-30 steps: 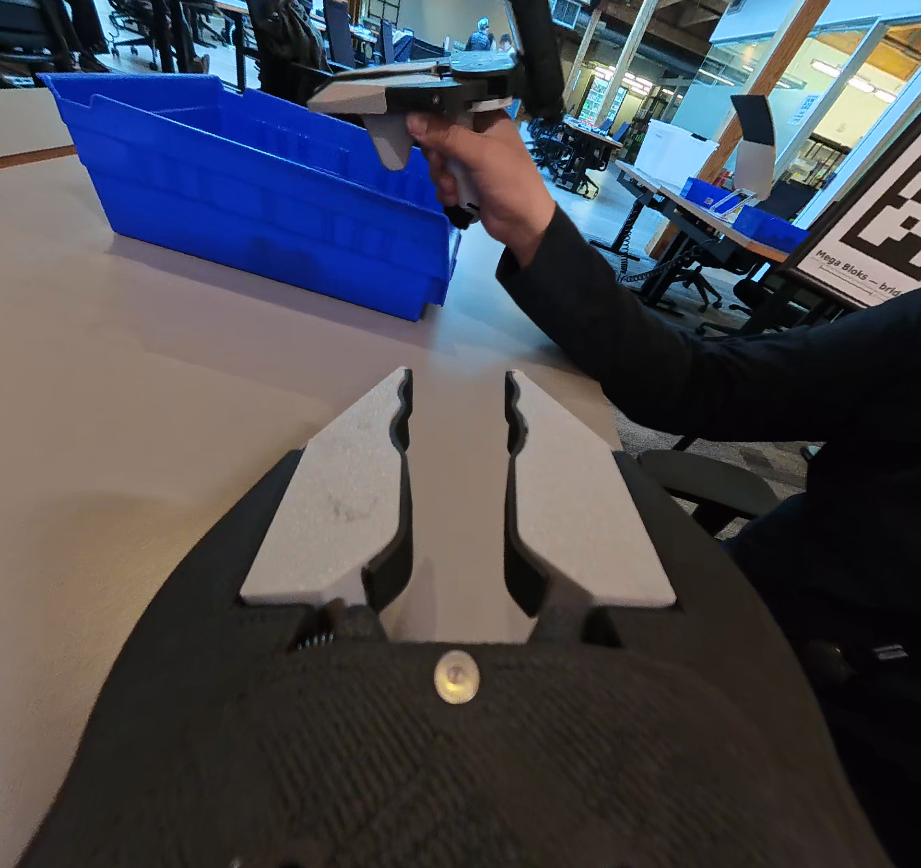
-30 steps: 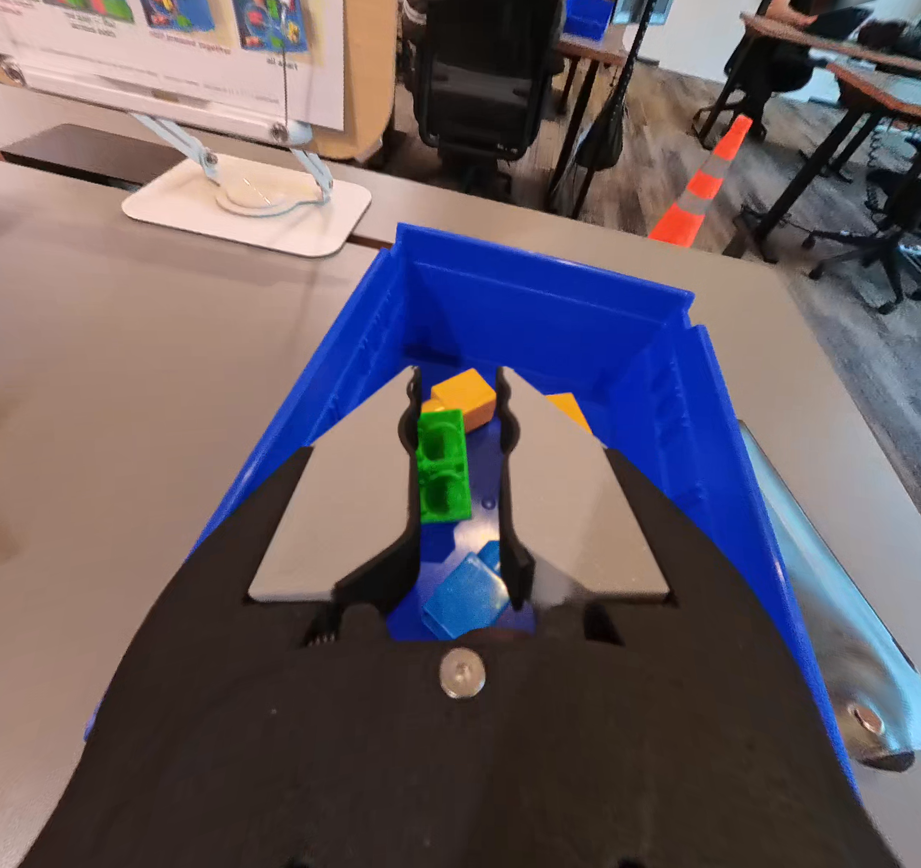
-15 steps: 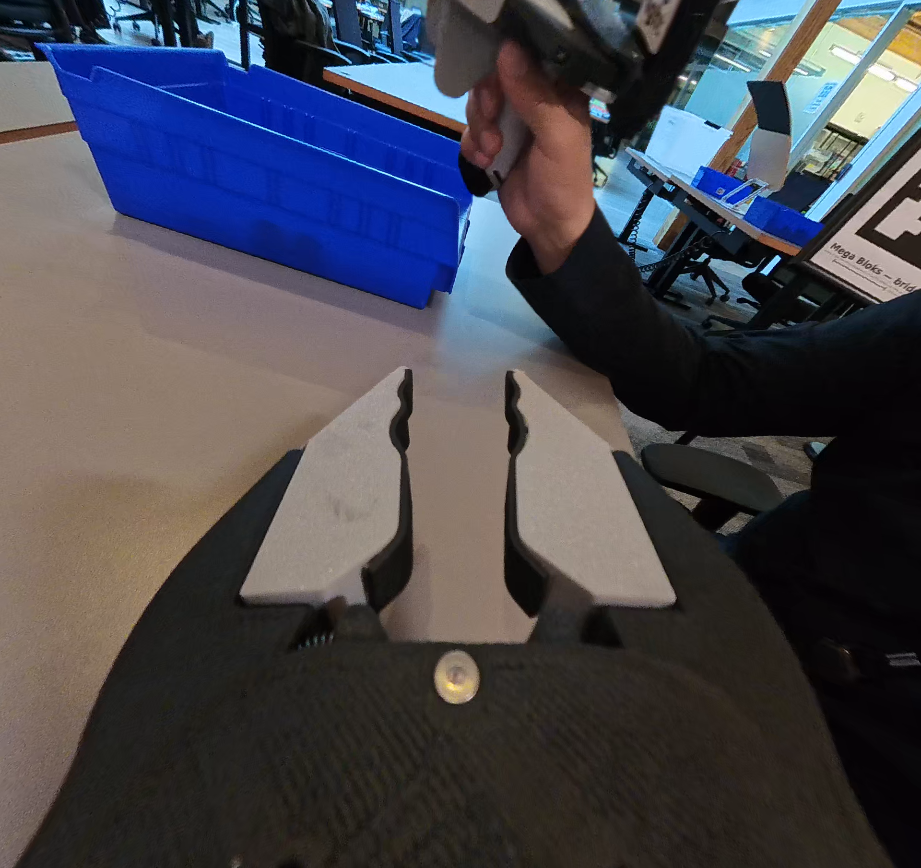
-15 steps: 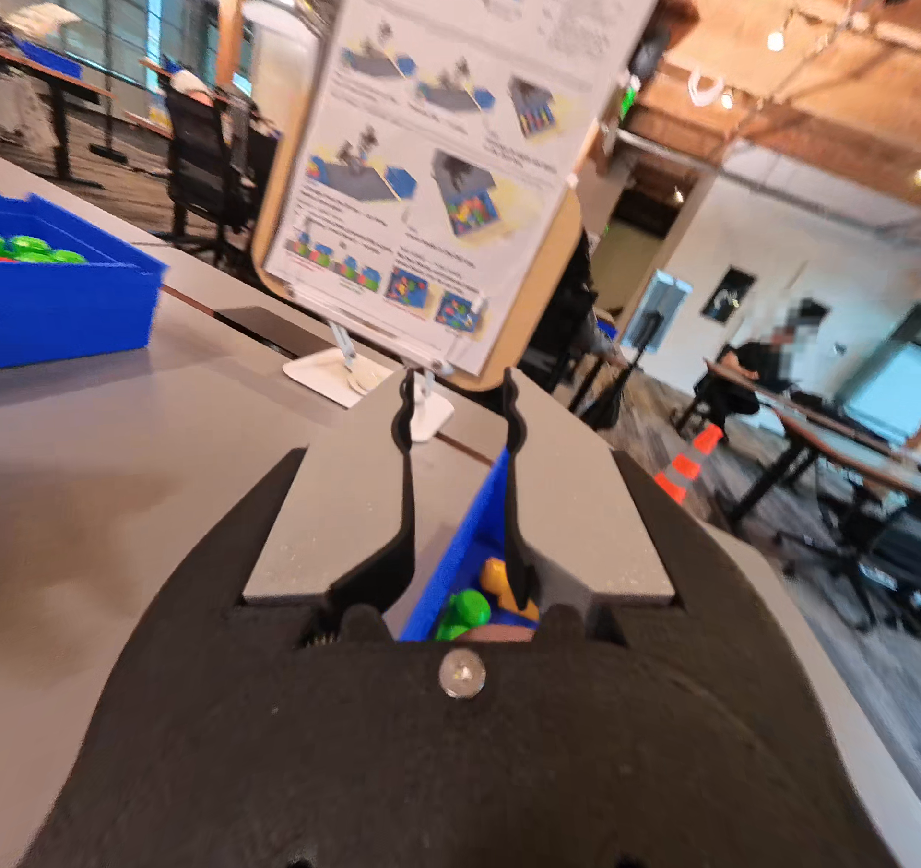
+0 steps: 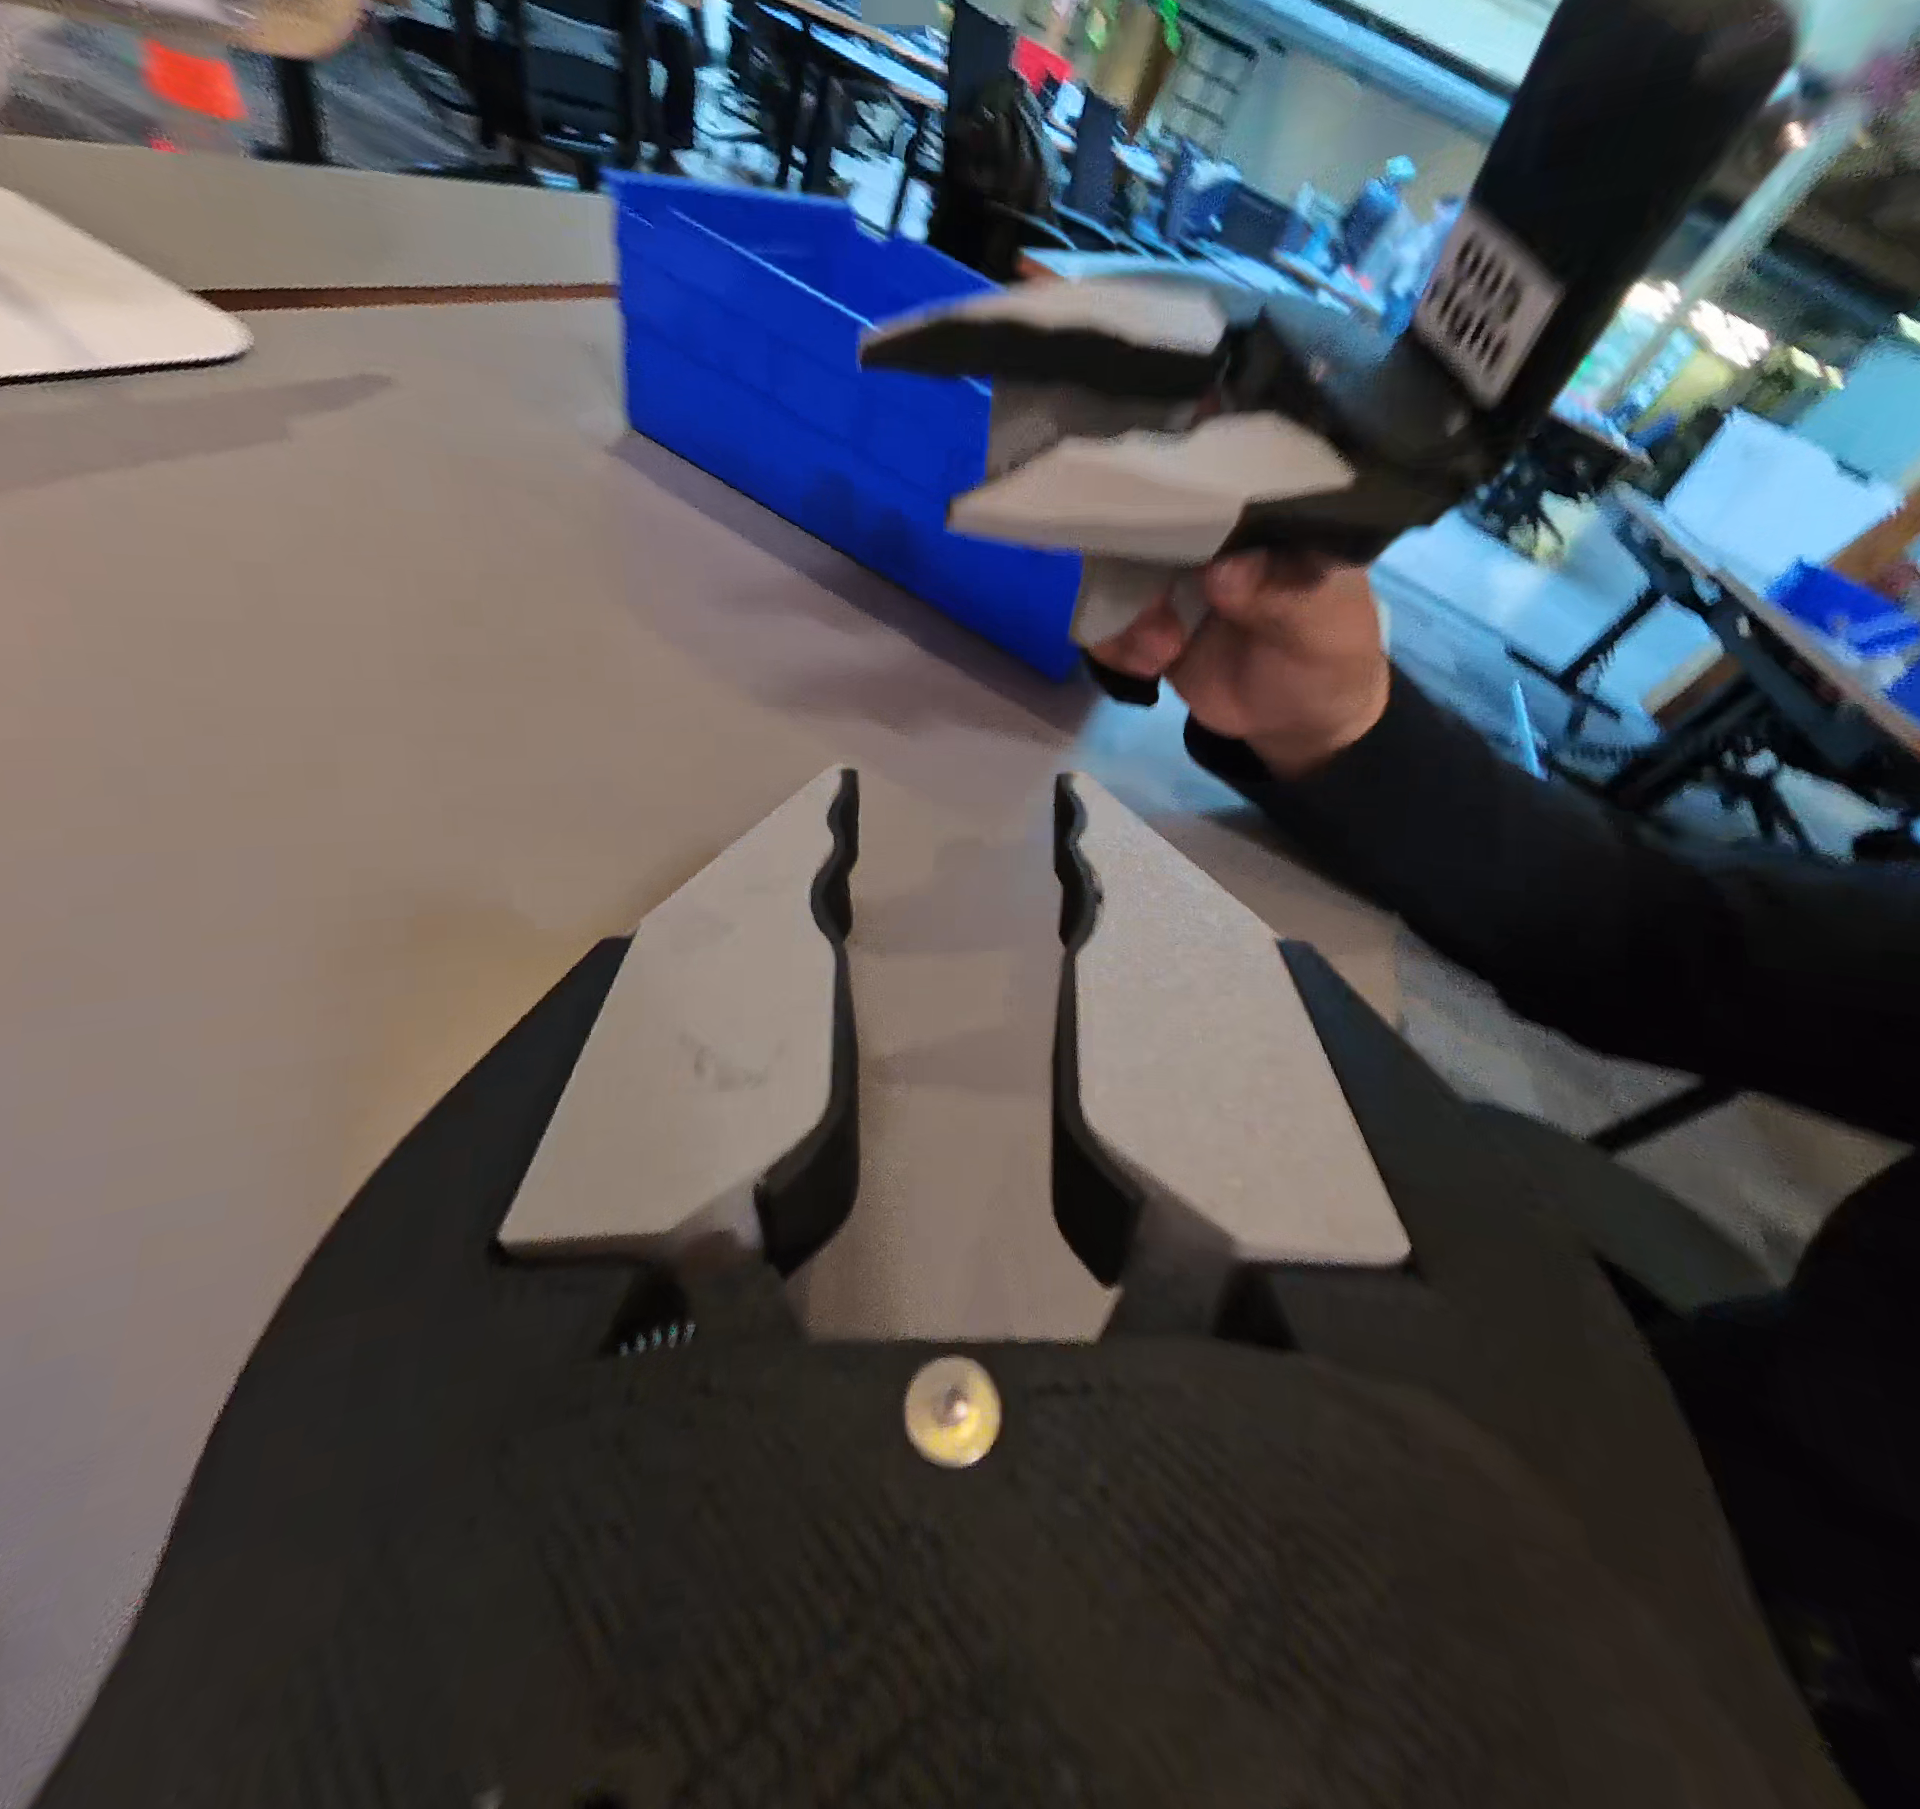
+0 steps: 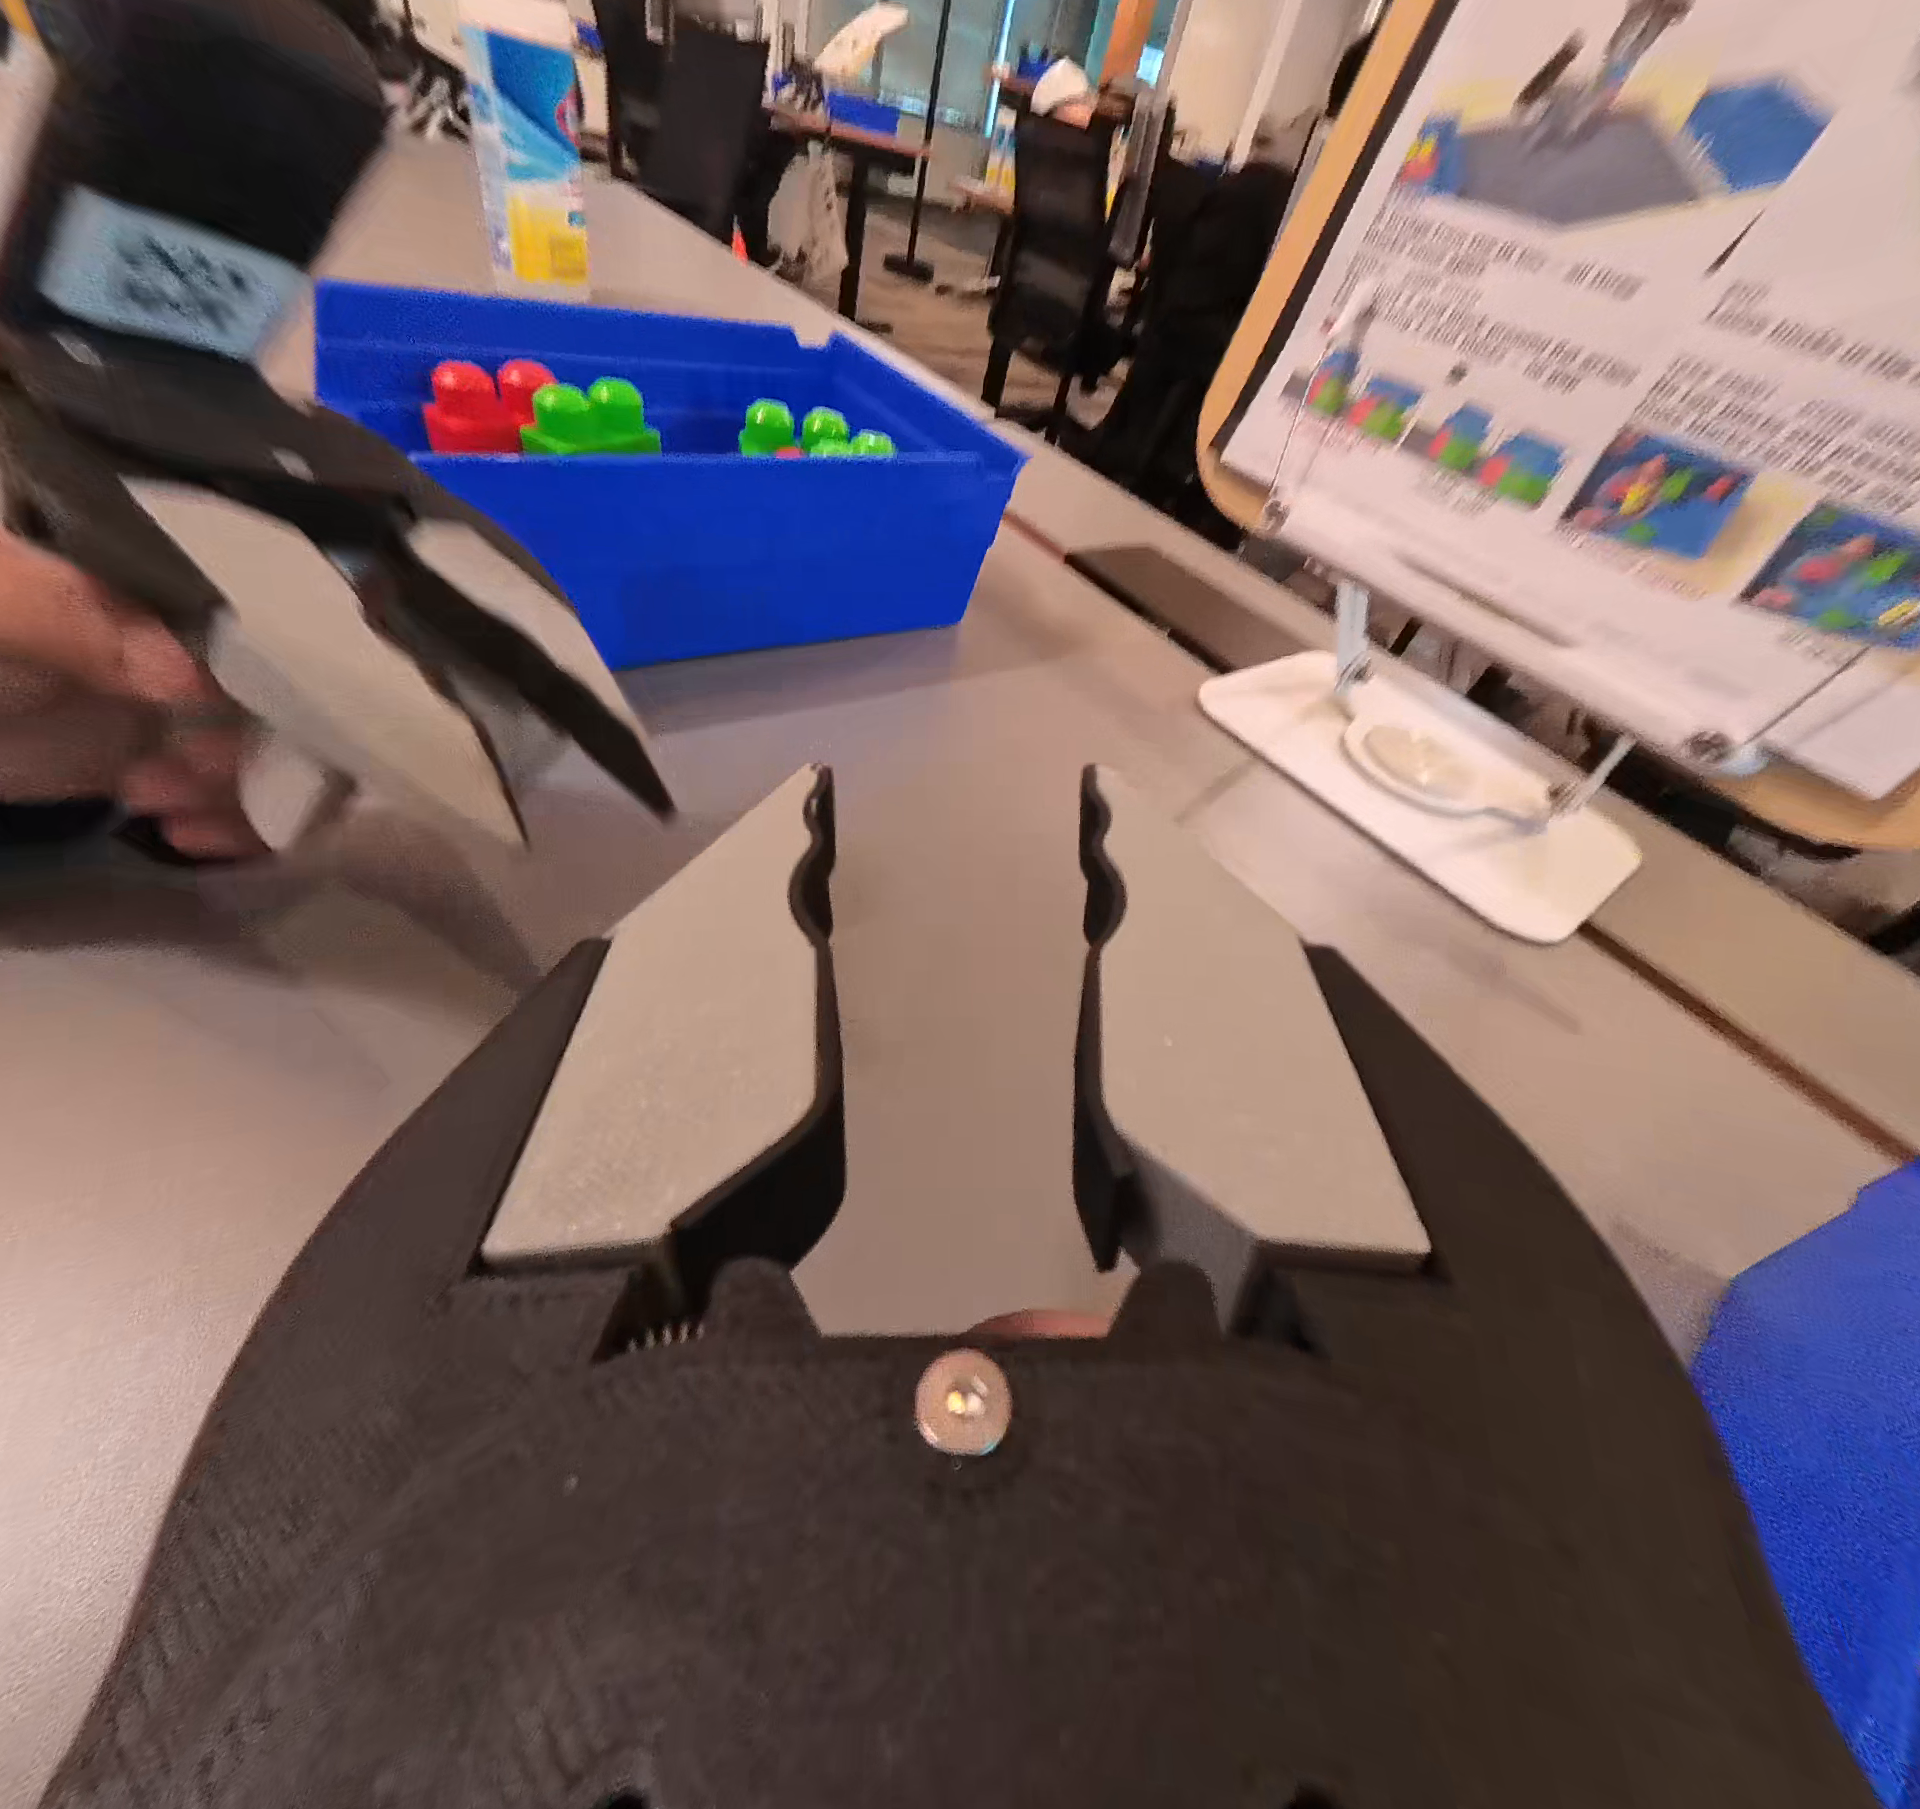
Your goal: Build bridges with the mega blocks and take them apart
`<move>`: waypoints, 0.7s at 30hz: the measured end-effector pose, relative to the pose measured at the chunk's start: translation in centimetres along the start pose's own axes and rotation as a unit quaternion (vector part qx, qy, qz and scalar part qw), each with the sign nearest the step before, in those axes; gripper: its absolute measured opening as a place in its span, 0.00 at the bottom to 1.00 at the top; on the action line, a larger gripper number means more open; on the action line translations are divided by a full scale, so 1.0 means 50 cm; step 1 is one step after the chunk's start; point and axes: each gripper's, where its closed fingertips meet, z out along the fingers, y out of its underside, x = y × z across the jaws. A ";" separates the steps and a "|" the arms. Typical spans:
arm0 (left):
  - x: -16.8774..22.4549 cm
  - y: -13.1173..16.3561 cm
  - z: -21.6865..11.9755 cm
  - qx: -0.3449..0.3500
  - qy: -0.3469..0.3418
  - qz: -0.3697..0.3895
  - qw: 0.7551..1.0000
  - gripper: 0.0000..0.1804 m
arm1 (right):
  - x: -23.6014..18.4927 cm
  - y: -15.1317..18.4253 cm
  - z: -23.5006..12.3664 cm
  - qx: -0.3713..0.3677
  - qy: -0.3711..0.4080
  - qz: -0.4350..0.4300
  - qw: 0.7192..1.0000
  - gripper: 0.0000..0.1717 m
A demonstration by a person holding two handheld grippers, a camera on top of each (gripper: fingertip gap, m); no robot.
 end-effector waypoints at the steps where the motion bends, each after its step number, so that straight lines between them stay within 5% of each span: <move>1: -0.003 -0.017 -0.030 0.009 -0.018 -0.018 1.000 0.19 | -0.001 0.011 0.007 -0.012 -0.002 0.003 1.000 0.26; 7: -0.094 -0.145 -0.269 0.037 -0.229 -0.007 0.973 0.19 | -0.026 0.035 0.027 -0.039 -0.009 -0.023 0.999 0.26; 11: -0.222 -0.129 -0.367 -0.031 -0.357 -0.017 0.933 0.23 | -0.036 0.045 0.035 -0.053 -0.004 -0.052 0.997 0.26; 21: -0.388 0.044 -0.324 -0.203 -0.398 -0.111 0.888 0.23 | -0.023 0.062 0.039 -0.067 0.007 -0.049 0.997 0.25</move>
